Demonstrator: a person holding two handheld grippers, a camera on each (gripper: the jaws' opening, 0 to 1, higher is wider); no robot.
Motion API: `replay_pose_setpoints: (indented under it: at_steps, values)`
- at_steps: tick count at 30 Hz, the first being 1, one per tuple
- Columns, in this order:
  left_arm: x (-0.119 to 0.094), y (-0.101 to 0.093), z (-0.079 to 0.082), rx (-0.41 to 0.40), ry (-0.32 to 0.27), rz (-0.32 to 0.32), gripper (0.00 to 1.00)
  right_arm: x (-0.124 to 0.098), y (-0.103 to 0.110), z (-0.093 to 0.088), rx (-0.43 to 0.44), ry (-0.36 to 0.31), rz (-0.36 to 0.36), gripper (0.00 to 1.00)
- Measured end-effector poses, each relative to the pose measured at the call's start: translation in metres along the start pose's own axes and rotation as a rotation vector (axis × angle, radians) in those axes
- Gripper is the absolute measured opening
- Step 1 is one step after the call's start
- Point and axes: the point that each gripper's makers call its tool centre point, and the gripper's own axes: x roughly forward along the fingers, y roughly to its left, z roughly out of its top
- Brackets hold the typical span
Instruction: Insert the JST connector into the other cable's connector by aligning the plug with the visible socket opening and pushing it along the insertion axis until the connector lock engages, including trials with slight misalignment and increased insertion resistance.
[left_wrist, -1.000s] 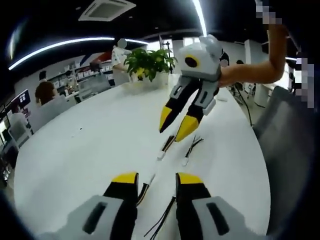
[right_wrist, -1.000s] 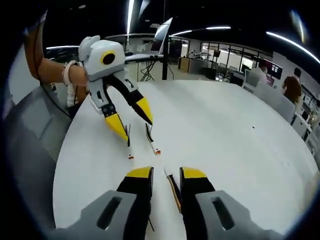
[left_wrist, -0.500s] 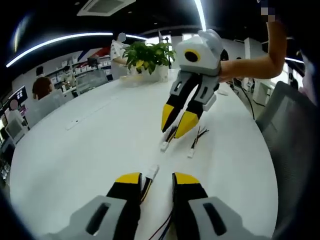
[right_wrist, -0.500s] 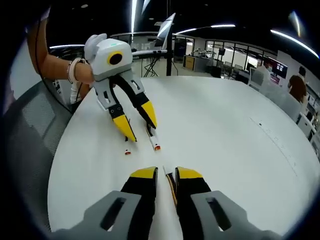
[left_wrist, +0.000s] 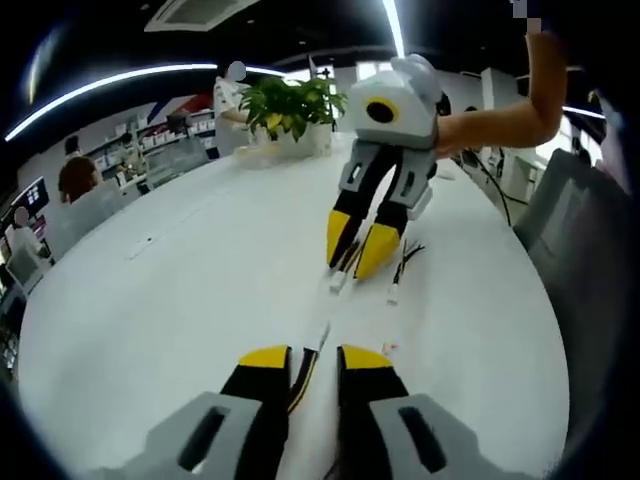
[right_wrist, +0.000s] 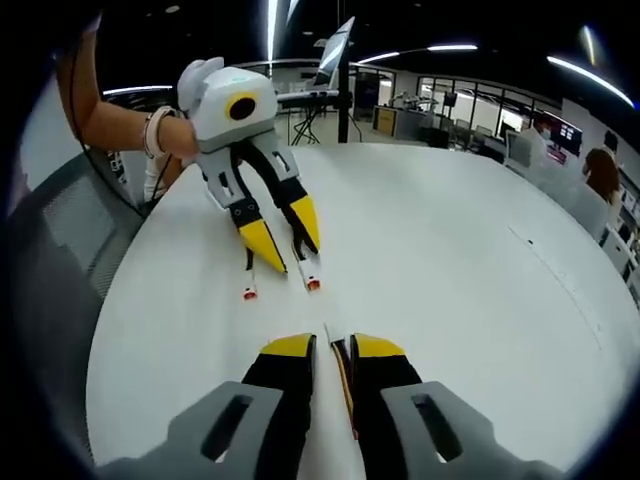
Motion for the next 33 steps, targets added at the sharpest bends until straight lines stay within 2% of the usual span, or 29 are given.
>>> replay_pose_setpoints:
  at_steps: [4,13,16,33]
  values:
    - [0.002,-0.003,0.006,-0.038,-0.037,-0.026,0.09,0.002,-0.003,-0.002,-0.001,0.001,-0.001,0.11]
    - [0.008,-0.009,0.008,-0.002,-0.037,-0.048,0.07,0.002,-0.003,-0.004,0.004,0.003,0.018,0.09]
    - [0.009,-0.012,0.011,-0.038,-0.059,-0.064,0.02,0.003,-0.002,-0.006,0.003,0.008,0.026,0.09]
    - [0.013,-0.015,0.009,0.014,-0.058,-0.091,0.02,0.004,-0.003,-0.005,-0.006,-0.011,0.050,0.05]
